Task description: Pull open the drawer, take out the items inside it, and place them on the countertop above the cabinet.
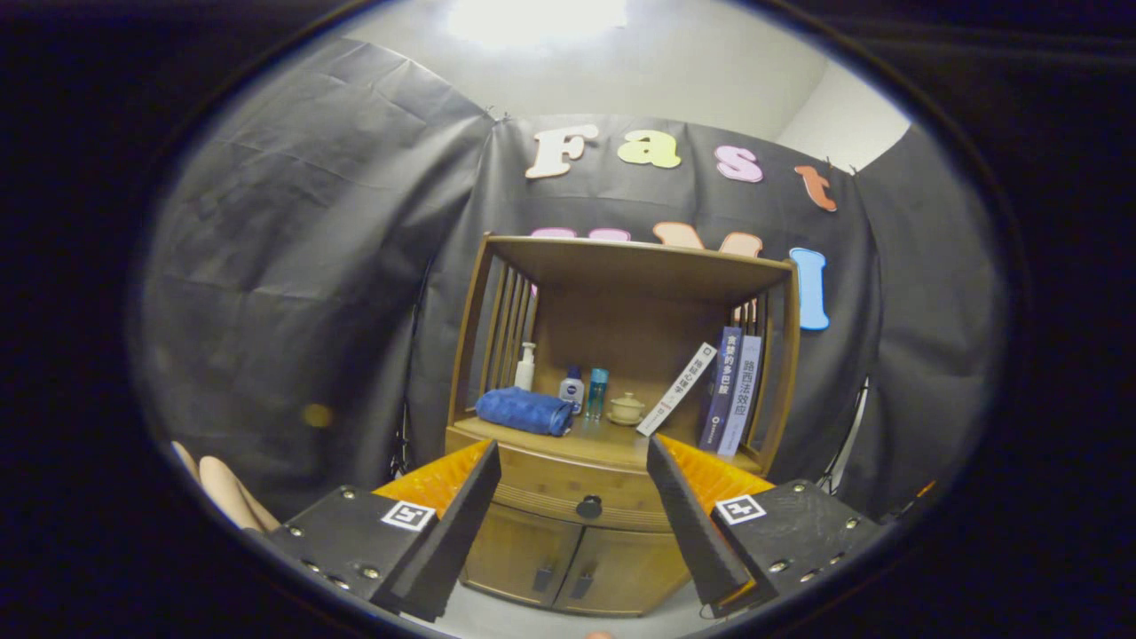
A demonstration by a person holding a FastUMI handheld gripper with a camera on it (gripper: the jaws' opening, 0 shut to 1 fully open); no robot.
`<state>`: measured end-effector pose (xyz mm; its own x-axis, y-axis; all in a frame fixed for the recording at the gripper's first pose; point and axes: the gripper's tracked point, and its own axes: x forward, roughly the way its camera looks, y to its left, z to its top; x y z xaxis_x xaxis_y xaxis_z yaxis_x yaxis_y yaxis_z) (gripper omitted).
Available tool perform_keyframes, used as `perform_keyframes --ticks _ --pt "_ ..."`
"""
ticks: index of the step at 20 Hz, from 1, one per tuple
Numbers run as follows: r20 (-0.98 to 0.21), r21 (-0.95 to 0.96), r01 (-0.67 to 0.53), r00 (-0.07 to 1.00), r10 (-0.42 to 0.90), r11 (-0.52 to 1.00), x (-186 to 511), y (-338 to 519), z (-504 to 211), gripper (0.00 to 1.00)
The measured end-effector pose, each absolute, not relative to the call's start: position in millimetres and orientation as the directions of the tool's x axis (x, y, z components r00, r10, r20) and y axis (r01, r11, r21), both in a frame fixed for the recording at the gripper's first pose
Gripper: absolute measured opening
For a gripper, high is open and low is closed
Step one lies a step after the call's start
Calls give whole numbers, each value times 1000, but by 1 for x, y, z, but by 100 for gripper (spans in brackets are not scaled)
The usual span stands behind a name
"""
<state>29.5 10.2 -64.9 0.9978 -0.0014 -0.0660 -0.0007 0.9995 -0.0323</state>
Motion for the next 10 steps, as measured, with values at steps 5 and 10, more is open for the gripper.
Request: perform_keyframes --ticks 5,10 --pt "-63 -69 -10 998 6 998 41 11 -72 99" --pt "-54 -107 -5 999 0 994 59 7 -83 99"
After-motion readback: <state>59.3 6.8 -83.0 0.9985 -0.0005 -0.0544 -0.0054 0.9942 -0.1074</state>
